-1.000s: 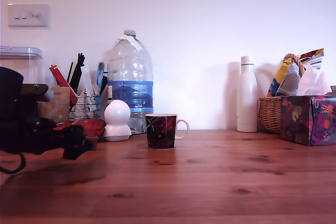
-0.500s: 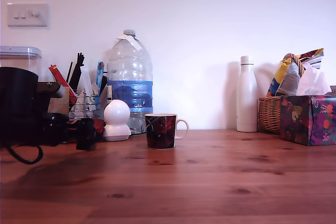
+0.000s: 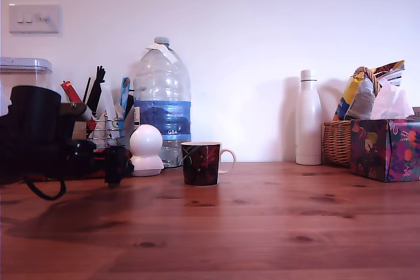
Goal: Pick up the coffee capsules from the table one by one and drop them inside the nearest coffee cup
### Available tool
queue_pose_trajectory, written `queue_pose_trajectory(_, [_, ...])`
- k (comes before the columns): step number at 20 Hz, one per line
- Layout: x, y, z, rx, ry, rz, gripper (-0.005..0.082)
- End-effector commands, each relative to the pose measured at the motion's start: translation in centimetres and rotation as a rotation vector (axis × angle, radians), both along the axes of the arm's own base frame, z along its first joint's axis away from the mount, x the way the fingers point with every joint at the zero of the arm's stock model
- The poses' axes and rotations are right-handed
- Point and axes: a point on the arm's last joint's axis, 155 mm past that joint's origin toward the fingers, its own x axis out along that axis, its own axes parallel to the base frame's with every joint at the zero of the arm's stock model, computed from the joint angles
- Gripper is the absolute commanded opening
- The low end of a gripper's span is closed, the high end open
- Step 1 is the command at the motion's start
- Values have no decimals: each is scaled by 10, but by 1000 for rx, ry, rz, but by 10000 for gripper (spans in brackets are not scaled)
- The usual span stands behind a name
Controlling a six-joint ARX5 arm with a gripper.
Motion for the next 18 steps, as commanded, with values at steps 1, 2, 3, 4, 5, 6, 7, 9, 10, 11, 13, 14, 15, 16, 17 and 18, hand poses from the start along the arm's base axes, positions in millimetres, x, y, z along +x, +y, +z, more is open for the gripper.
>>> queue_pose_trajectory(1, [3,0,-6,-9,16,0,616])
queue_pose_trajectory(2, [4,1,-6,-11,20,2,616])
queue_pose_trajectory(3, [5,0,-7,-10,26,2,616])
queue_pose_trajectory(4, [7,0,-8,-8,36,3,616])
queue_pose_trajectory(5, [8,0,-10,-6,49,2,616])
queue_pose_trajectory(6, [9,0,-12,-4,66,3,615])
queue_pose_trajectory(7, [10,0,-15,-3,85,4,615])
queue_pose_trajectory(9, [12,-1,-19,2,111,3,610])
queue_pose_trajectory(10, [12,-1,-20,3,121,3,595])
queue_pose_trajectory(11, [12,-1,-22,5,129,4,582])
queue_pose_trajectory(13, [11,-1,-25,0,147,6,564])
queue_pose_trajectory(14, [11,0,-25,-3,148,7,562])
queue_pose_trajectory(15, [10,-1,-26,-5,152,8,562])
queue_pose_trajectory(16, [9,0,-29,-3,164,8,548])
queue_pose_trajectory(17, [9,0,-29,-2,168,8,514])
queue_pose_trajectory(18, [9,0,-30,-2,170,8,435])
